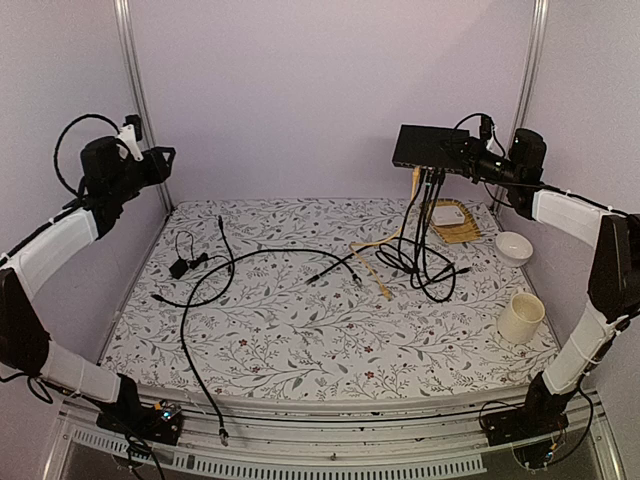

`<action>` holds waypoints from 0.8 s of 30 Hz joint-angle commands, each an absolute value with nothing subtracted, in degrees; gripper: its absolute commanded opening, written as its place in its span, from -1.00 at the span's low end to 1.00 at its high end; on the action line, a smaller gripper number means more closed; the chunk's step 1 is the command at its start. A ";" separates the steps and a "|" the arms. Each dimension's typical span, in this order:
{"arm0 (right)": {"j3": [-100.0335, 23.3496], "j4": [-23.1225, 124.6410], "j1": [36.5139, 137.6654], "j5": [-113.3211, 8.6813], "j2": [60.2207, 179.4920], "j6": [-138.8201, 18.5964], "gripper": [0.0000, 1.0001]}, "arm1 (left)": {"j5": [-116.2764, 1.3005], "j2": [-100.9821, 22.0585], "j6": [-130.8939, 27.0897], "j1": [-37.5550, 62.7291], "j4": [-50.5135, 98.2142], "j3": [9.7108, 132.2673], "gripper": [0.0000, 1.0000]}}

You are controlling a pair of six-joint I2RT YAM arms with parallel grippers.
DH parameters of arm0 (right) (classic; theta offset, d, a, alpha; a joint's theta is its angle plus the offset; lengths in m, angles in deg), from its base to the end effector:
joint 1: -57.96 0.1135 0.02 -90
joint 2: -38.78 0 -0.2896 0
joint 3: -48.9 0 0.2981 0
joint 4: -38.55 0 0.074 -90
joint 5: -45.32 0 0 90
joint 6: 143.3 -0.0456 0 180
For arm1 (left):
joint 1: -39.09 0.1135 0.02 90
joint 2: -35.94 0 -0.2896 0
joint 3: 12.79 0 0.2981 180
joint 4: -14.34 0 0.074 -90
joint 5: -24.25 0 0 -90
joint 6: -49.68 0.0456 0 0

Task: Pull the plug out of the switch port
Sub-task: Place the connector at the corner of the board, then pick up the connector from the corner of the board.

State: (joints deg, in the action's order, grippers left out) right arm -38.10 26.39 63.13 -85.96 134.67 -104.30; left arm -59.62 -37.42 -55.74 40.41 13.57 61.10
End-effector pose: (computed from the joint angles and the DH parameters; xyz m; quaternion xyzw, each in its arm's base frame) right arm 0.4478 0.0707 0.3617 0.0142 0.6916 0.5338 0.4863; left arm 0.3545 0.0033 0.3964 -0.0638 0.6962 -0.1247 0.7041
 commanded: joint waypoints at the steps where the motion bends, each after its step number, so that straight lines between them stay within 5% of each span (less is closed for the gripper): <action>1: -37.16 20.94 62.95 -86.83 129.13 -104.71 -0.97 | -53.44 -44.08 -52.23 32.88 31.43 66.64 -0.05; 10: -32.76 20.70 63.06 -87.62 126.88 -104.12 -0.97 | -60.63 -53.89 -53.20 26.42 54.43 70.42 0.06; 24: -29.00 19.85 64.46 -88.52 125.80 -104.13 -0.97 | -63.92 -65.80 -56.41 25.60 67.80 74.12 0.20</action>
